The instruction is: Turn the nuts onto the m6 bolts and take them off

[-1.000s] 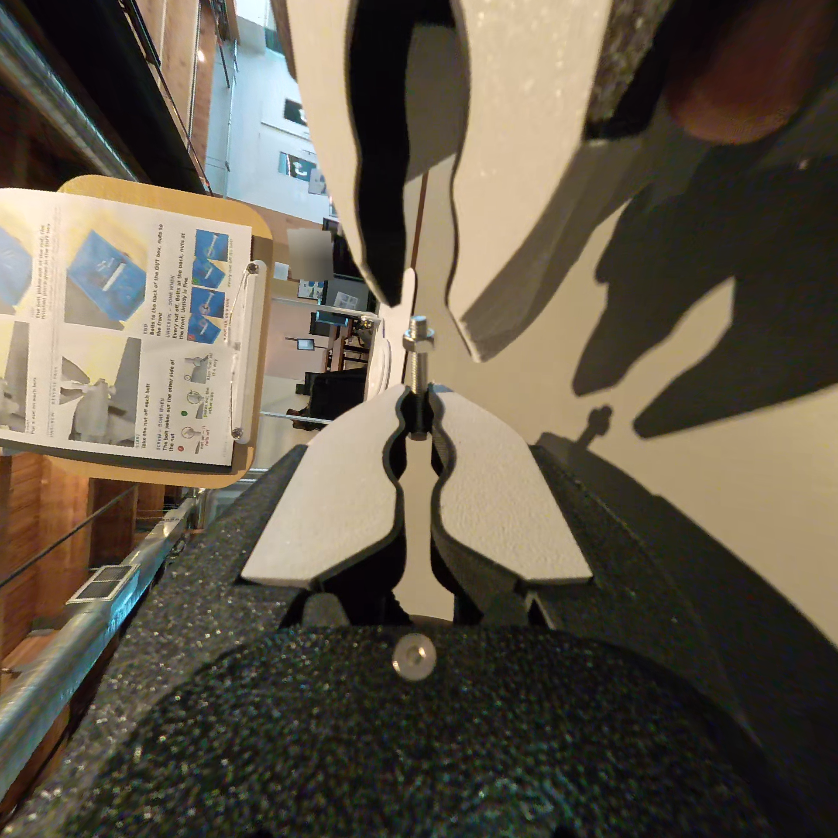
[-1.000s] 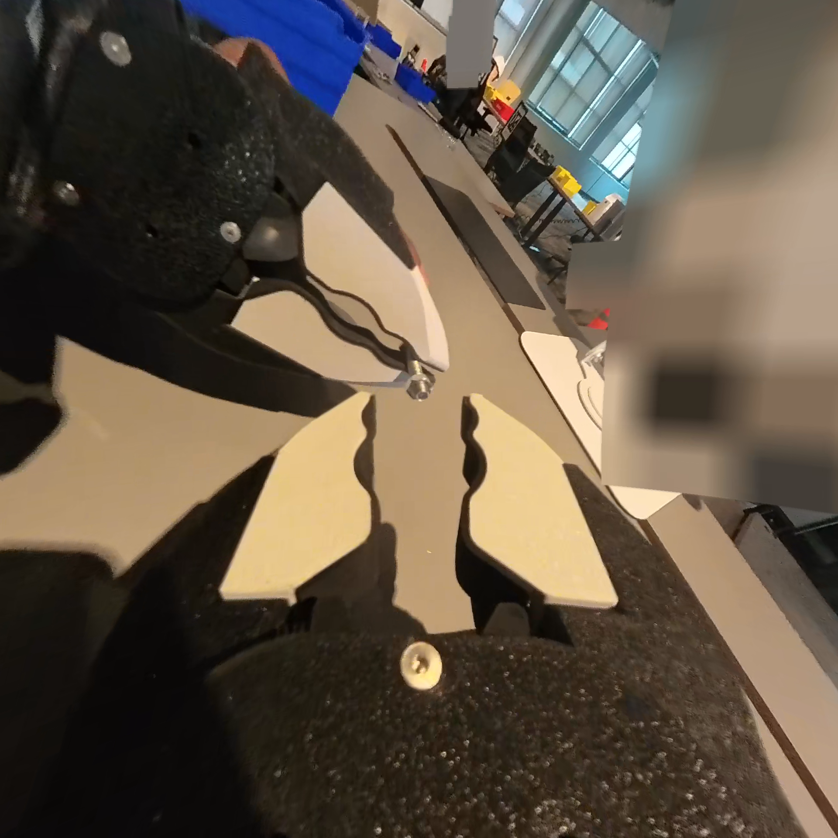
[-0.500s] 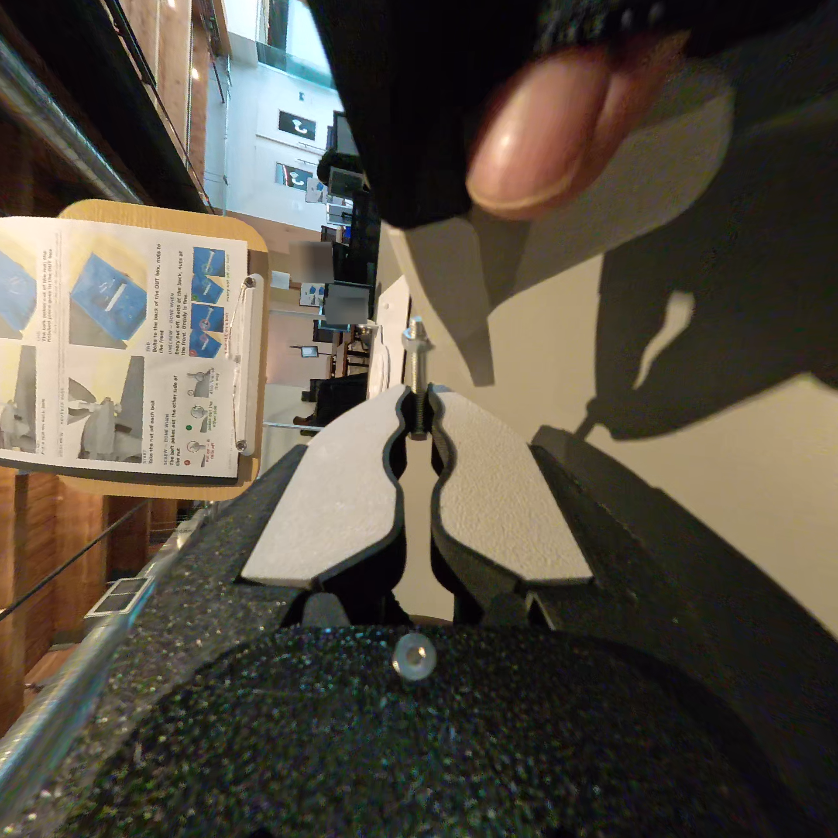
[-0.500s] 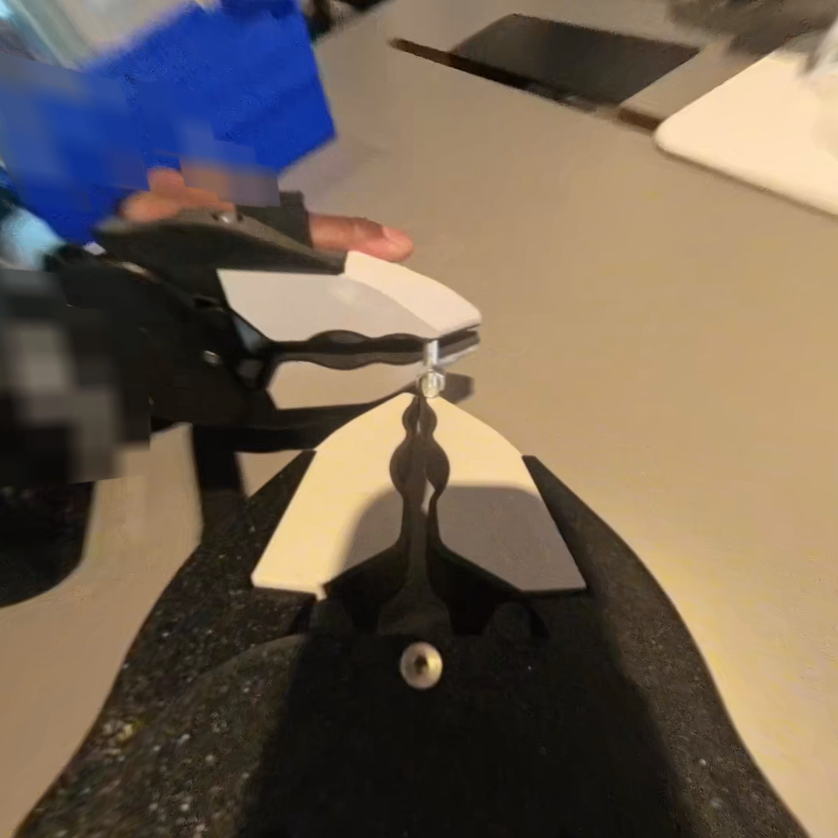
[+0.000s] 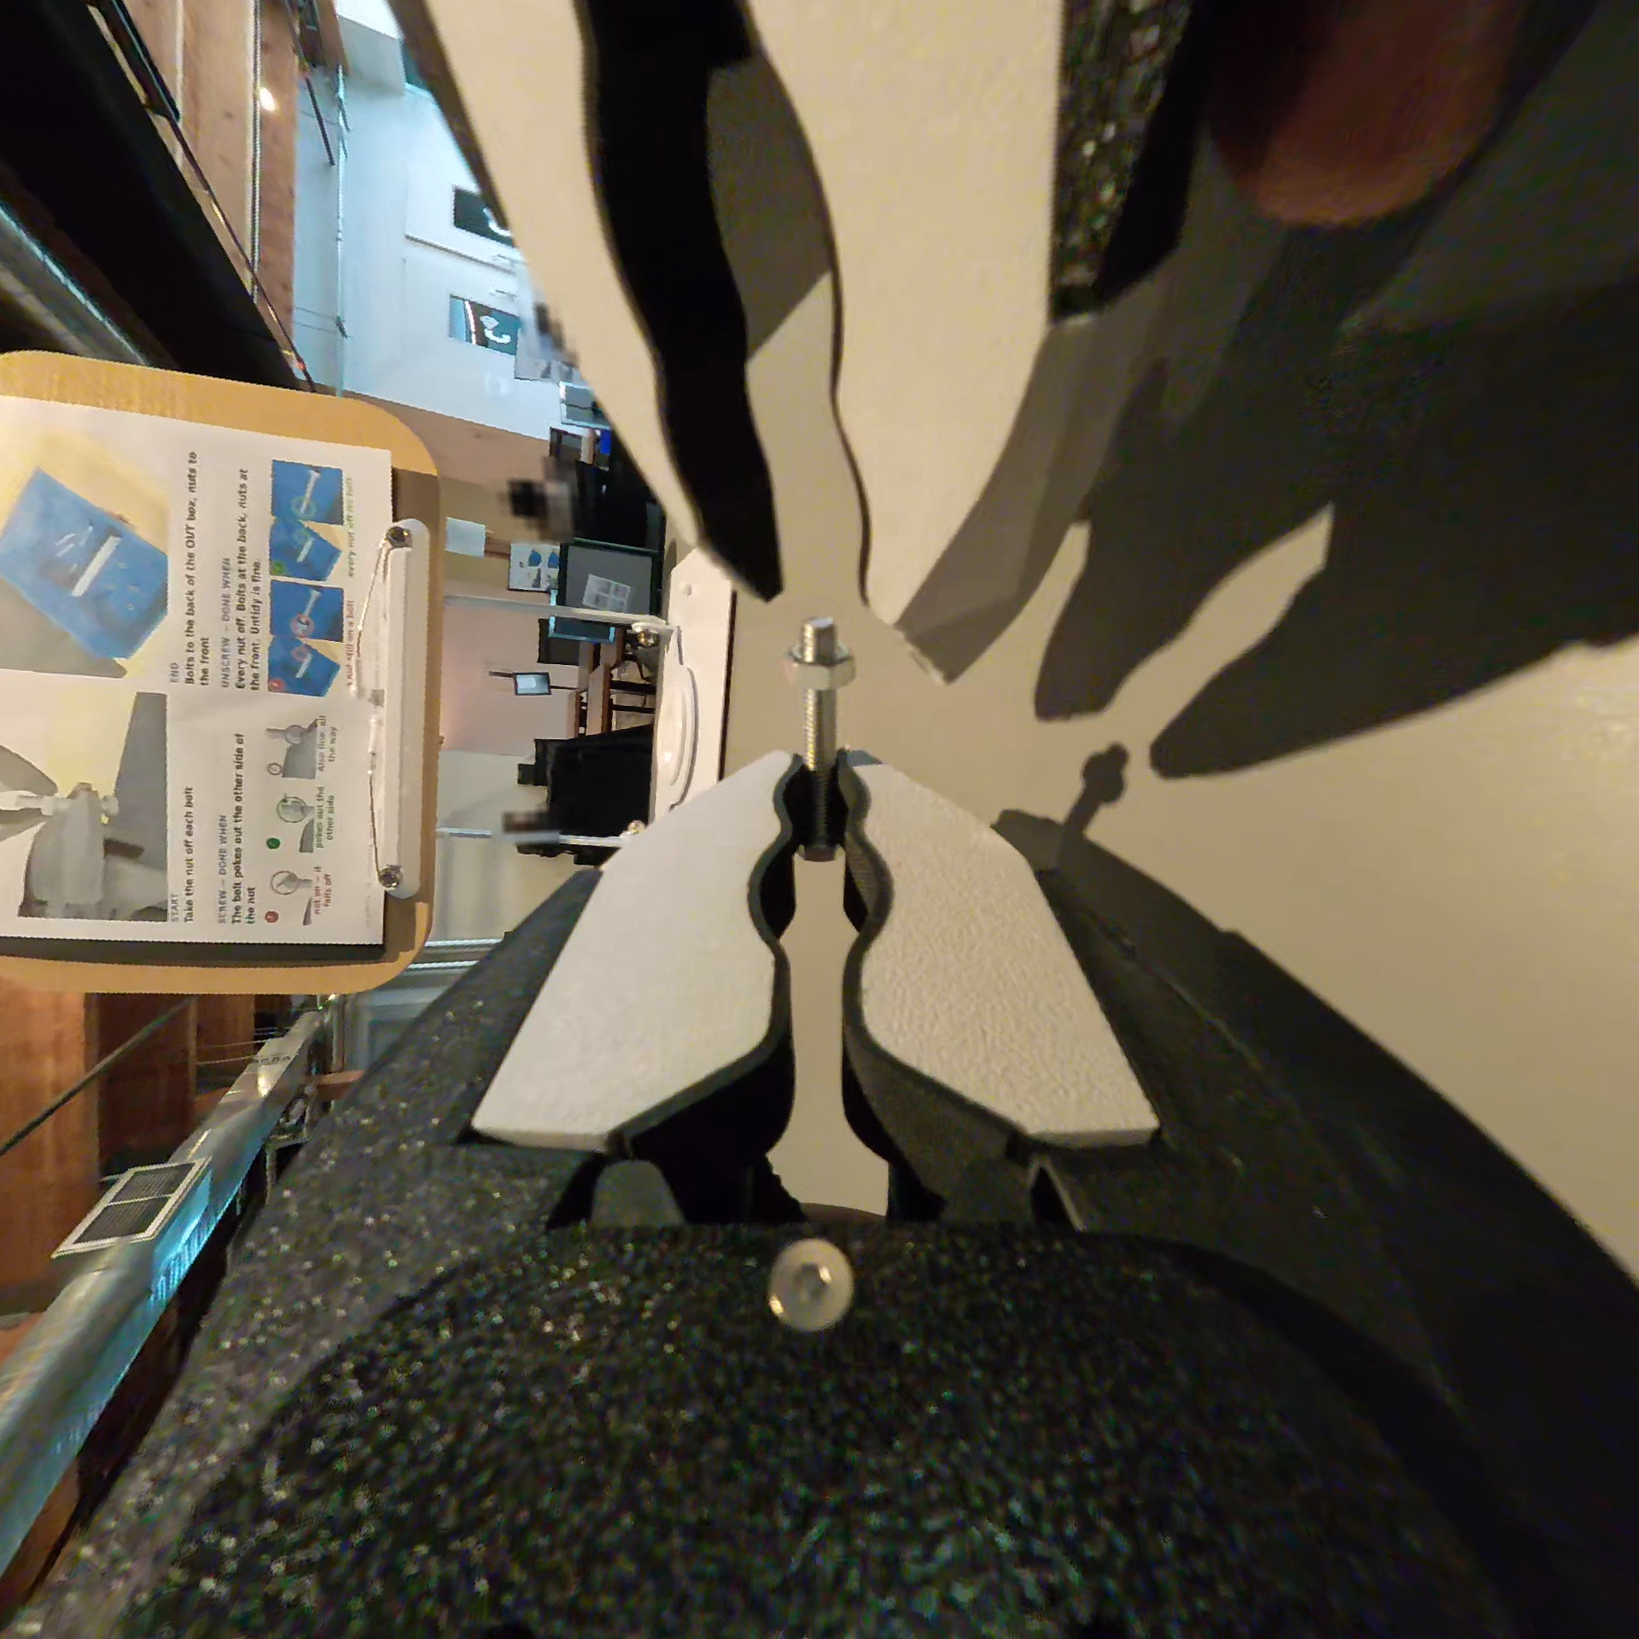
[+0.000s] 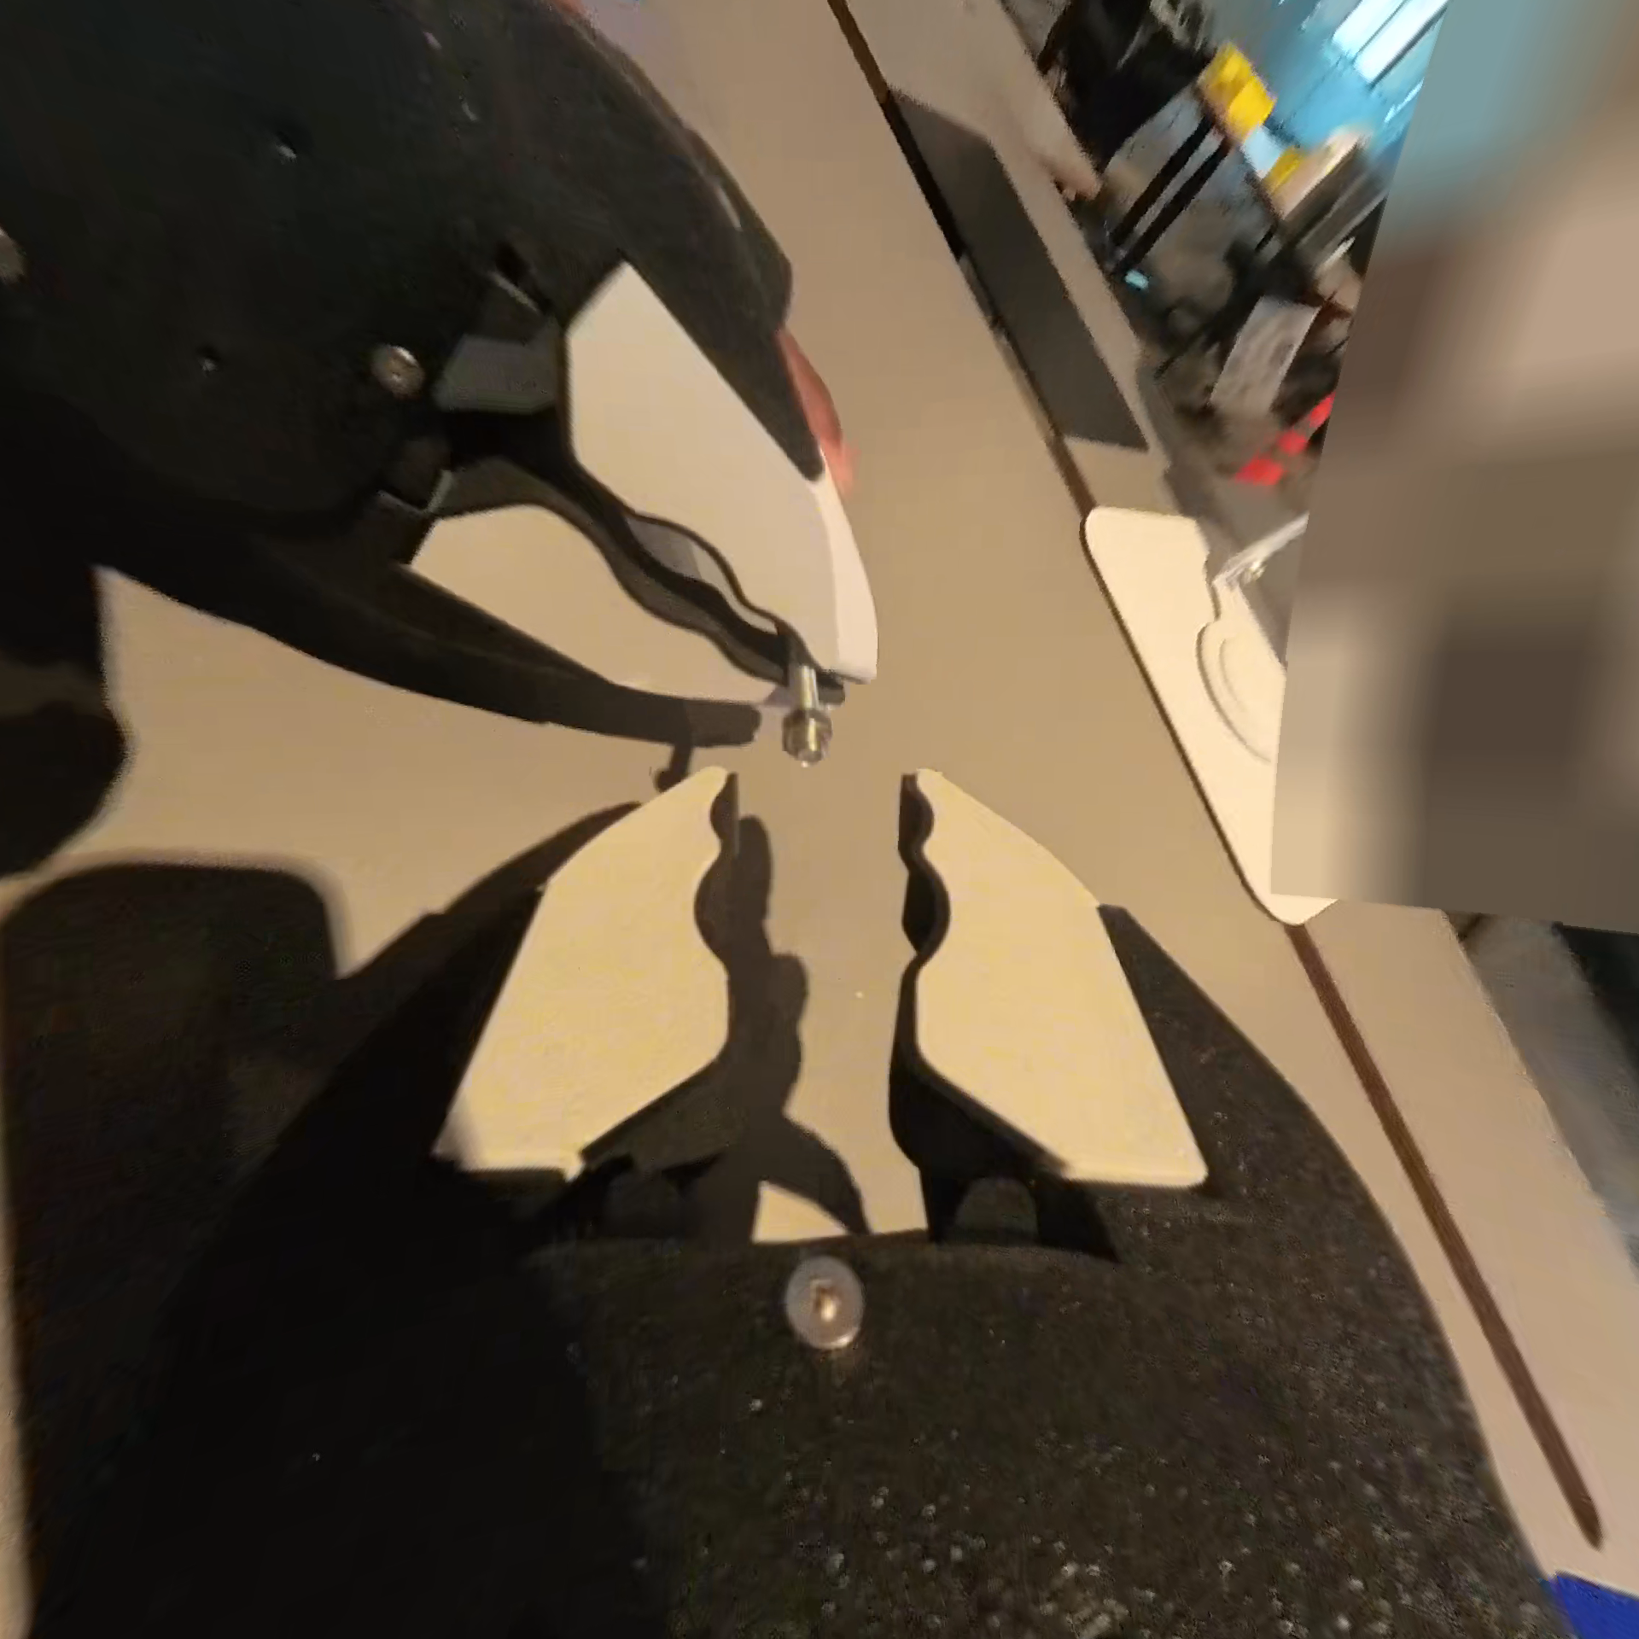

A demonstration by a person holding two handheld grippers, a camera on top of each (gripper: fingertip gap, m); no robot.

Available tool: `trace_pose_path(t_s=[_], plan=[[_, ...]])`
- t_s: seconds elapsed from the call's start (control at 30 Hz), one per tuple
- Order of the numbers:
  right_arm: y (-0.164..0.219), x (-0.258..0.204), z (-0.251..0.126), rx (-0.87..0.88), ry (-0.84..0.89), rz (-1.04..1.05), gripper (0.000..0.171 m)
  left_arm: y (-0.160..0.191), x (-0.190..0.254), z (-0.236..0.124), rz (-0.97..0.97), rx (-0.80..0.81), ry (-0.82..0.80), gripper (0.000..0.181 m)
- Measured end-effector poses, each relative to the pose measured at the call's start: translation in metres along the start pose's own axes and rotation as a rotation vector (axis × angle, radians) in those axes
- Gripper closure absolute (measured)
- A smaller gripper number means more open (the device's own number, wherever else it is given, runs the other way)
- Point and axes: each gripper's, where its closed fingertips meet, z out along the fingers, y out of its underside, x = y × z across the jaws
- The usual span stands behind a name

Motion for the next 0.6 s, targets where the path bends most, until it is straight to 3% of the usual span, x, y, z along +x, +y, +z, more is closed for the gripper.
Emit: trace_pose_path(t_s=[0.17,0.27,0.33,0.4,0.5,0.6], plan=[[-0.006,-0.004,0.002,0.018,0.011,-0.021,0.143,-0.003,0.005,0.0,0.014,0.007,0.022,0.176],[0.0,-0.006,0.007,-0.035,0.005,0.023,0.16,-0.005,0.006,0.001,0.024,0.006,0.023,0.176],[0.004,-0.008,0.01,-0.061,-0.031,0.173,0.161,-0.003,0.008,0.002,0.05,-0.015,0.019,0.176],[0.003,-0.011,0.01,-0.048,-0.116,0.452,0.161,-0.002,0.007,0.002,0.061,-0.019,0.017,0.176],[-0.006,-0.012,0.007,0.062,-0.287,0.828,0.161,-0.004,0.004,0.001,0.037,-0.004,0.007,0.176],[-0.01,-0.012,0.004,0.128,-0.389,0.858,0.152,-0.003,0.004,0.001,0.018,-0.008,0.011,0.176]])
